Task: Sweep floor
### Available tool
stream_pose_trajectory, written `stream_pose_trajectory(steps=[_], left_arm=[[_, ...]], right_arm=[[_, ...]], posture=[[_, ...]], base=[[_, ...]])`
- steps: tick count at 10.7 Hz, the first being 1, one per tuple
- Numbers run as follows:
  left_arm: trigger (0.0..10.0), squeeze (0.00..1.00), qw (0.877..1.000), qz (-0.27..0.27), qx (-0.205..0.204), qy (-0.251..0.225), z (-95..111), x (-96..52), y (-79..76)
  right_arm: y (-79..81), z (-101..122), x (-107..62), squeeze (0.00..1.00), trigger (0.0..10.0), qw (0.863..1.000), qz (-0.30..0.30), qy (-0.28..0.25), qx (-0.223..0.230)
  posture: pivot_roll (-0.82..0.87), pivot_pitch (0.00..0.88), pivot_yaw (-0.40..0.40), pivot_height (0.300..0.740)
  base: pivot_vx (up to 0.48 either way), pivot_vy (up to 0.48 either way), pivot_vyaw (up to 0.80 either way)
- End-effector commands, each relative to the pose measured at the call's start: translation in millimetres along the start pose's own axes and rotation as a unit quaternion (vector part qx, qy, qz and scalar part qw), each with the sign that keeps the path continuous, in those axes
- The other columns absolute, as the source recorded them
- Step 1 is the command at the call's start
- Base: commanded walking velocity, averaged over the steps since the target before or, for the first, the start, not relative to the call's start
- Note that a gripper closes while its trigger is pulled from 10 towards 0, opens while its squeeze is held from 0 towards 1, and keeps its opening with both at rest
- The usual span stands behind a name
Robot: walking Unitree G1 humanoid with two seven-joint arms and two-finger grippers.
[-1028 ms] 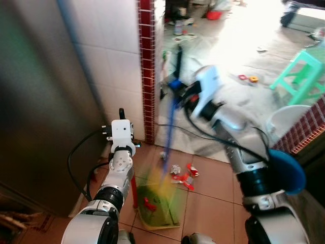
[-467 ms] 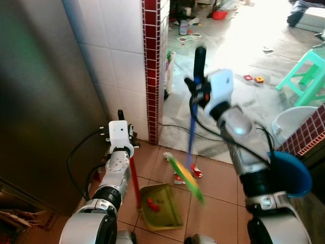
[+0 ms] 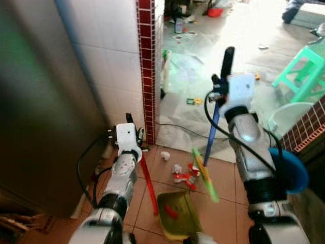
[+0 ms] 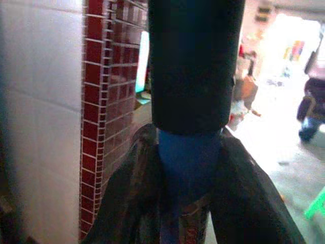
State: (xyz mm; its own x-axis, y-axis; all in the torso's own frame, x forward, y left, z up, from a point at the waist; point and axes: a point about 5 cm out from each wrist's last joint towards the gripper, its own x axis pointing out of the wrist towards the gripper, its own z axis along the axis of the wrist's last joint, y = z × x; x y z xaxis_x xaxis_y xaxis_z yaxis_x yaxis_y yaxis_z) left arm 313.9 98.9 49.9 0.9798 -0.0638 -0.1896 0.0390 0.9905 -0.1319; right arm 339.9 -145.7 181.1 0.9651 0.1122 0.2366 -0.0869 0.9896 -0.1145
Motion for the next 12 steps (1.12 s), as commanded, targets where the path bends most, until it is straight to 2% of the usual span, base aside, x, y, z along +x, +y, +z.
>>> stream_pose_trajectory(steps=[1,2,3,4,5,6,7,9,10,11,12], left_arm=[[10.0,0.00,0.997,-0.002,0.023,-0.078,31.6,2.6,4.4],[10.0,0.00,0.994,-0.005,0.031,-0.107,43.1,-0.1,9.1],[10.0,0.00,0.993,0.006,0.031,-0.113,48.3,-1.4,15.8],[10.0,0.00,0.995,0.013,0.020,-0.100,51.8,-4.7,22.0],[10.0,0.00,0.996,0.010,0.003,-0.090,51.7,-8.8,23.3],[10.0,0.00,0.997,0.014,-0.015,-0.068,44.0,-13.3,26.4],[10.0,0.00,0.998,0.013,-0.023,-0.060,41.5,-15.1,26.1],[10.0,0.00,0.997,-0.007,-0.068,-0.044,47.3,-14.4,19.5],[10.0,0.00,0.998,-0.009,-0.044,-0.050,50.4,-13.0,18.5],[10.0,0.00,0.997,-0.017,-0.042,-0.056,53.2,-12.6,18.2],[10.0,0.00,0.998,-0.012,-0.033,-0.061,57.0,-11.4,21.0]], right_arm=[[5.5,8.4,2.3,0.00,10.0,0.999,-0.007,-0.026,0.022],[5.1,6.9,4.0,0.00,10.0,0.999,-0.022,-0.026,0.011],[2.8,3.9,5.1,0.00,10.0,0.999,-0.037,-0.017,-0.001],[-4.3,-3.6,3.8,0.00,10.0,0.998,-0.067,0.002,-0.020],[-10.9,-5.4,1.9,0.00,10.0,0.996,-0.087,0.001,-0.019],[-13.8,-6.2,2.1,0.00,10.0,0.995,-0.095,-0.001,-0.025],[-13.8,-7.8,2.7,0.00,10.0,0.995,-0.100,0.001,-0.027],[-12.5,-12.9,4.5,0.00,10.0,0.992,-0.122,0.010,-0.013],[-8.9,-15.2,5.2,0.00,10.0,0.994,-0.113,0.014,-0.003],[-7.5,-17.5,3.7,0.00,10.0,0.994,-0.110,0.018,-0.008],[-8.6,-24.1,1.4,0.00,10.0,0.993,-0.112,0.031,-0.007]], posture=[[-0.10,0.000,0.078,0.740],[-0.09,0.000,0.087,0.740],[-0.09,0.000,0.090,0.740],[-0.08,0.000,0.085,0.740],[-0.08,0.000,0.080,0.740],[-0.09,0.000,0.085,0.740],[-0.09,0.000,0.091,0.740],[-0.10,0.000,0.100,0.740],[-0.11,0.000,0.098,0.740],[-0.11,0.000,0.098,0.740],[-0.11,0.000,0.092,0.740]], base=[[0.000,0.000,0.00],[0.000,0.000,0.00],[0.000,0.000,0.00],[0.000,0.000,0.00],[0.000,0.000,-0.80],[0.000,0.000,-0.80],[0.000,0.000,-0.80],[0.000,0.000,-0.80],[0.000,0.000,0.00],[0.000,0.000,0.00],[0.000,0.000,-0.80]])
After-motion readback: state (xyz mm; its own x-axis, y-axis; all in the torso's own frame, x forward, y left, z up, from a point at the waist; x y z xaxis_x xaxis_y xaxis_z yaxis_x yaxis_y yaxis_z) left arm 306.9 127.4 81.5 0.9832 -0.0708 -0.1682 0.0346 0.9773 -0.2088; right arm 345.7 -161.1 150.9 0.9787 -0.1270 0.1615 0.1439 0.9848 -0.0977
